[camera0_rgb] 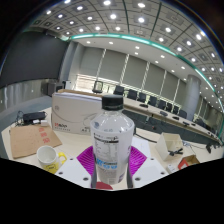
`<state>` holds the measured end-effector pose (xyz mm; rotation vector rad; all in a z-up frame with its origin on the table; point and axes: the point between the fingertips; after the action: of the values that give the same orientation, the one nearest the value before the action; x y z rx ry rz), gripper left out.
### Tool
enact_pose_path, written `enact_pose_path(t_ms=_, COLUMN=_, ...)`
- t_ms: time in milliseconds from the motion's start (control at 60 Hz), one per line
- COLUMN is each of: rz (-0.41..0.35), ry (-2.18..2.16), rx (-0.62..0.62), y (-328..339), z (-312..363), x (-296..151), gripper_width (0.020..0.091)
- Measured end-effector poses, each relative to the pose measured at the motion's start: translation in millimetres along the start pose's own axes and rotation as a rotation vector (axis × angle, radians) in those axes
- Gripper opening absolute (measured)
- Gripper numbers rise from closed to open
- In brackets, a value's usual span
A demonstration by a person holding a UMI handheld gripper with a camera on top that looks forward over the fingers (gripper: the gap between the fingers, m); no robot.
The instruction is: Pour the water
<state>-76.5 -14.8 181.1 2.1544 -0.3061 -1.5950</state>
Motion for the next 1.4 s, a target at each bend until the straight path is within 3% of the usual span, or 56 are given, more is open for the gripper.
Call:
enact_pose_path(t_ms=383, rz=0.083, ry=-0.223, rx=-0.162, y=-57.4, z=17.7, x=115.2, gripper_width=0.0415)
enact_pose_path(t_ms=417, rz=0.044, ry=-0.231, rx=-0.164, y=-56.4, z=17.1, x=111.0, gripper_width=0.0414)
enact_pose_path(t_ms=567, rz=0.022, ry=-0.213, rx=-0.146, y=-53.9, z=16.6, x=112.7, gripper_width=0.0424)
enact_pose_path(t_ms=733, rz=0.026, ry=-0.205, rx=-0.138, y=-52.0, z=17.9, x=115.8, gripper_width=0.0566)
enact_pose_path(t_ms=767, rz=0.06, ry=-0.21, rx=-0.14, y=-52.2, z=19.3, x=123.8, gripper_width=0.0653)
enact_pose_path(t_ms=817, rz=0.112, ry=-0.221, rx=-0.15, y=-50.7, z=22.9, x=130.4, gripper_width=0.0876)
enact_pose_path(t_ms=850, rz=0.149, ry=-0.226, rx=-0.151, y=-47.6, z=23.6, x=134.9, gripper_width=0.0833)
enact_pose_path(t_ms=917, rz=0.208, ry=-0.249, rx=-0.127, y=-32.7, z=17.2, x=137.1, gripper_width=0.0868)
enact_pose_path(t_ms=1133, rz=0.331, ry=-0.296, rx=-0.024, y=76.0, z=24.5, x=109.7, gripper_width=0.0859)
enact_pose_path(t_ms=1400, rz=0.366, ry=-0.295, rx=0.071, y=221.4, z=65.7, x=75.5, gripper_width=0.0859)
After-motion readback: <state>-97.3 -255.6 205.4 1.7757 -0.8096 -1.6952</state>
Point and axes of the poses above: the point between the fingertips, and its own axes, seen from behind it with the camera up: z to the left, x down, y backward, against the way the camera looks, and after that the axes turned 10 degrees about z, right-handed
